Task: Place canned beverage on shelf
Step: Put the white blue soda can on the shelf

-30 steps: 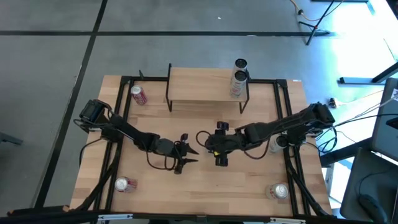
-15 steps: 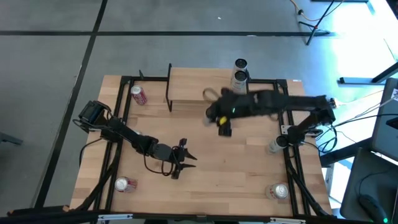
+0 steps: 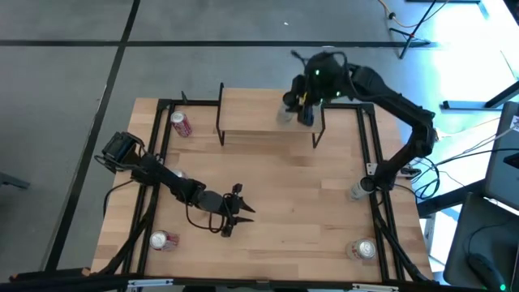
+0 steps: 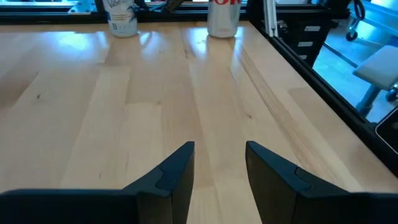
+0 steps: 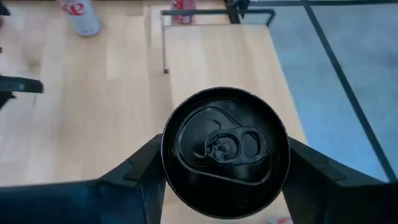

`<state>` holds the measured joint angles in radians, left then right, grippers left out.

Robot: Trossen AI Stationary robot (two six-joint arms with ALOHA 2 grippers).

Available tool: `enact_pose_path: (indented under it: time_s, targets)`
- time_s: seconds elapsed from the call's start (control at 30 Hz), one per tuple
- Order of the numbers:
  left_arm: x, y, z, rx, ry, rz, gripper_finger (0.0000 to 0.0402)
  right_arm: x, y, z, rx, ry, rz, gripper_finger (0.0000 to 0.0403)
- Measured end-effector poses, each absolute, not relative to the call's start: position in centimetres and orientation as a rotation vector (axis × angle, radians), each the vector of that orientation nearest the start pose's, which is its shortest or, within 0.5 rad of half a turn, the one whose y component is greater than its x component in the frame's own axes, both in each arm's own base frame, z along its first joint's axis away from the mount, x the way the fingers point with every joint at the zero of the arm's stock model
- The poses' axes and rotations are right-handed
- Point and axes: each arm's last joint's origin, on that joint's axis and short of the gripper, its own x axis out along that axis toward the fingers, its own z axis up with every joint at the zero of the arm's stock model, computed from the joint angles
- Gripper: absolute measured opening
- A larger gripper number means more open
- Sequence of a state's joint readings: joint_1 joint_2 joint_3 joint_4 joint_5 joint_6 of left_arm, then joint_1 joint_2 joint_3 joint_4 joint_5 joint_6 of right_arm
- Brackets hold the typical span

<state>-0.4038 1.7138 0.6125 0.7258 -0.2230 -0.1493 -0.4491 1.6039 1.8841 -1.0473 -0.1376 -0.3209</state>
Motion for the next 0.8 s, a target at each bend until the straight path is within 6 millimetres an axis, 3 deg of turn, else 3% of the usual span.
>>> enact_pose_path:
  time_s: [0.2,0.43,0.8]
  targets:
    - [28.9,-11.7,13.8,-0.007,0.368,-0.156,0.0137,27.0,-17.1,42.7,-0.059,0.731,-0.201,0.0225]
    - [28.9,-11.5,13.8,0.022,0.362,-0.124,0.0137,27.2,-20.2,41.1,0.018,0.752,-0.237,0.0225]
    - [29.0,-11.2,13.7,0.060,0.370,-0.109,0.0137,28.5,-21.1,39.3,0.014,0.801,-0.205,0.0225]
